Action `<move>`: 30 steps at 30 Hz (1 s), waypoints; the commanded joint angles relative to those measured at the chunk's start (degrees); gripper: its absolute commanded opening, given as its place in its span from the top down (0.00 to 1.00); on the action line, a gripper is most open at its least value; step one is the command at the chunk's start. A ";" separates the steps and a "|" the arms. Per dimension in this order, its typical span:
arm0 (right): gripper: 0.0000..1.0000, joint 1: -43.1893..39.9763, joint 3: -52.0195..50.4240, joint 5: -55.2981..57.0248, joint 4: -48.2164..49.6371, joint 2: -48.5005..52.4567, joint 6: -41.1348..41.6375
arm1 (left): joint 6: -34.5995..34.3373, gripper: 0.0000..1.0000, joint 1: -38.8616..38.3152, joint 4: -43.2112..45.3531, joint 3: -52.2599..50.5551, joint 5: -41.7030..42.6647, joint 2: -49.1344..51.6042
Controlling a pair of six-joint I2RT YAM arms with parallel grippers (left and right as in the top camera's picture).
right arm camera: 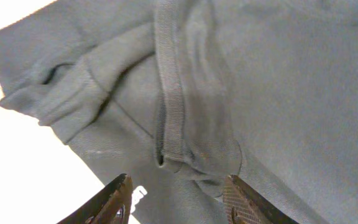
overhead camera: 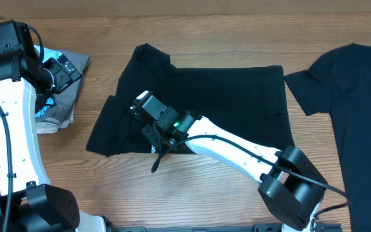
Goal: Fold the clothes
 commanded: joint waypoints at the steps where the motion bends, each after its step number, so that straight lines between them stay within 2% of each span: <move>1: 0.49 1.38 -0.20 -1.33 -0.24 0.26 -5.05 | 0.70 0.00 0.00 -0.11 0.85 0.42 -0.66; 5: 0.48 1.90 -1.44 0.46 1.88 2.84 -7.76 | 0.70 0.00 -0.02 -0.13 0.85 0.42 -0.66; 11: 0.43 1.95 -1.66 2.29 5.81 7.89 -9.90 | 0.70 0.00 -0.02 -0.11 0.85 0.42 -0.66; 19: 0.44 1.88 -1.66 6.25 6.69 8.55 -9.77 | 0.70 0.00 -0.02 -0.11 0.85 0.42 -0.66; 22: 0.51 1.84 -1.66 6.25 6.80 8.55 -9.62 | 0.70 0.00 -0.02 -0.11 0.85 0.42 -0.66; 25: 0.64 1.84 -1.66 6.25 6.84 8.55 -9.62 | 0.70 0.00 -0.02 -0.11 0.85 0.42 -0.66; 29: 0.93 1.84 -1.66 6.27 7.06 8.55 -9.60 | 0.70 0.00 -0.02 -0.11 0.85 0.42 -0.66; 30: 0.96 1.77 -1.64 6.27 7.19 8.55 -9.60 | 0.70 0.00 -0.02 -0.11 0.85 0.42 -0.66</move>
